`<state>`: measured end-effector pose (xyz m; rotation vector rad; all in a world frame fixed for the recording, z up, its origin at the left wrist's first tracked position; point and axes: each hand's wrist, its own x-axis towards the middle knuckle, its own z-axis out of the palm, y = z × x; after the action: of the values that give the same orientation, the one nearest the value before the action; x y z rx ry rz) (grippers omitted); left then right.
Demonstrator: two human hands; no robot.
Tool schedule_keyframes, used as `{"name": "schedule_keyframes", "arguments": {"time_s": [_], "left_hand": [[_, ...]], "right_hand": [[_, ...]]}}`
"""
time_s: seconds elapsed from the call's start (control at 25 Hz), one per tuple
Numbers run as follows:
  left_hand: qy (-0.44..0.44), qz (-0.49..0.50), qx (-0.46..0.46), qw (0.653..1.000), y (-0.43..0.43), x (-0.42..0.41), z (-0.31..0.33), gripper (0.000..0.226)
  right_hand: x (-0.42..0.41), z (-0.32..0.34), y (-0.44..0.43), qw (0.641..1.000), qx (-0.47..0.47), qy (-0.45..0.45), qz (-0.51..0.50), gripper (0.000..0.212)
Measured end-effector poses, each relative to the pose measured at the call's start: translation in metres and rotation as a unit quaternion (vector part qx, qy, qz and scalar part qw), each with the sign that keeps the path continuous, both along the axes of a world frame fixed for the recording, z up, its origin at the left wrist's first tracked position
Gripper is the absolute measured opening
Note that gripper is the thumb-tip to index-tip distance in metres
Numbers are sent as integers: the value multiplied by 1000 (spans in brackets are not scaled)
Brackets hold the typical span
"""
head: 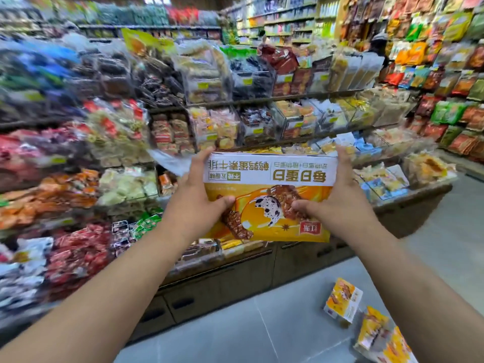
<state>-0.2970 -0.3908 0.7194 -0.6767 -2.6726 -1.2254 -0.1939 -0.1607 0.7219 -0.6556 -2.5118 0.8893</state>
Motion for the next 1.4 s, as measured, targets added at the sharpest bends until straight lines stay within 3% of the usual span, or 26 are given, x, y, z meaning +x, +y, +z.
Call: {"name": "schedule_keyframes", "arguments": {"time_s": [0.28, 0.72, 1.04, 1.4], "left_hand": [[-40, 118, 47, 991, -140, 32, 8, 106], [-53, 313, 85, 944, -396, 171, -20, 90], [-25, 497, 109, 860, -499, 277, -17, 79], [-12, 652, 137, 746, -572, 392, -26, 72]], "right_hand": [[-17, 5, -122, 994, -33, 27, 103, 118], [18, -11, -379, 953, -22, 1, 303, 114], [38, -19, -520, 882, -92, 8, 462, 83], [90, -22, -655, 779, -104, -1, 618, 72]]}}
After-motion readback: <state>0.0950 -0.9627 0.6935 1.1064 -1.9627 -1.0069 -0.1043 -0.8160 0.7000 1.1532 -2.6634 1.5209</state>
